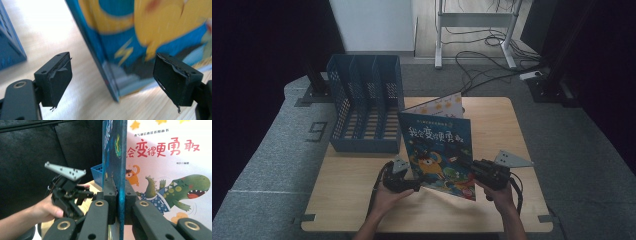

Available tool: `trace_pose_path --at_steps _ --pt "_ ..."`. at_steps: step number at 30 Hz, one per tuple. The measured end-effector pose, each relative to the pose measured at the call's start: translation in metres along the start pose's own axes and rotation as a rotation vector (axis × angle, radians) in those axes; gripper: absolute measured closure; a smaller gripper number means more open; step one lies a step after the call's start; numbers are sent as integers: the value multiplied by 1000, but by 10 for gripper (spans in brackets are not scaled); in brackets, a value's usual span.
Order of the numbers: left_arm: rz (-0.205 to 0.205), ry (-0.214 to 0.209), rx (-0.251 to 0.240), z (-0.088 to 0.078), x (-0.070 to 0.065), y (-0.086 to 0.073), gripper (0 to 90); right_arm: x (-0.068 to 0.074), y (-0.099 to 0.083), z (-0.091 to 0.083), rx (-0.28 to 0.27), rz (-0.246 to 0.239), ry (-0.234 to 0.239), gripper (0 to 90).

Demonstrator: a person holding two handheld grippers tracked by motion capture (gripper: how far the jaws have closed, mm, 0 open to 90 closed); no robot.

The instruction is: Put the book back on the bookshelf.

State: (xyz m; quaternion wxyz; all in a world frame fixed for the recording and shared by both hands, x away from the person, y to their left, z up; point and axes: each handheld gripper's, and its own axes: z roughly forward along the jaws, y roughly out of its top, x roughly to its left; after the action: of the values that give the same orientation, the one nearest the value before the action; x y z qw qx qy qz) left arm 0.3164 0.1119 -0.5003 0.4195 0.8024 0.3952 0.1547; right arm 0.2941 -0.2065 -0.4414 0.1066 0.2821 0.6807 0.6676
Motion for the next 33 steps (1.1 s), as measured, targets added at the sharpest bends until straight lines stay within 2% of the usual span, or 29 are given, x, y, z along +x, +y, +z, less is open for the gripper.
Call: trace_pose_path --at_steps 7,10,13,16,23,33 --pt "21 -7 -59 -10 -1 20 156 -2 -3 -4 7 -5 10 843" --pt "21 -24 -79 -12 -2 27 156 -3 -4 -5 11 -4 8 838" --pt "23 -53 -80 -11 -3 33 163 -3 -5 -5 9 -5 6 834" --pt "30 -59 -72 -10 -3 38 144 -5 -5 -6 12 -7 -3 823" --pt "32 -79 -89 -11 -1 41 145 -8 -7 -7 8 -4 -12 813" --pt "45 -75 -107 -12 -3 45 149 -12 -9 -9 15 -12 -22 791"
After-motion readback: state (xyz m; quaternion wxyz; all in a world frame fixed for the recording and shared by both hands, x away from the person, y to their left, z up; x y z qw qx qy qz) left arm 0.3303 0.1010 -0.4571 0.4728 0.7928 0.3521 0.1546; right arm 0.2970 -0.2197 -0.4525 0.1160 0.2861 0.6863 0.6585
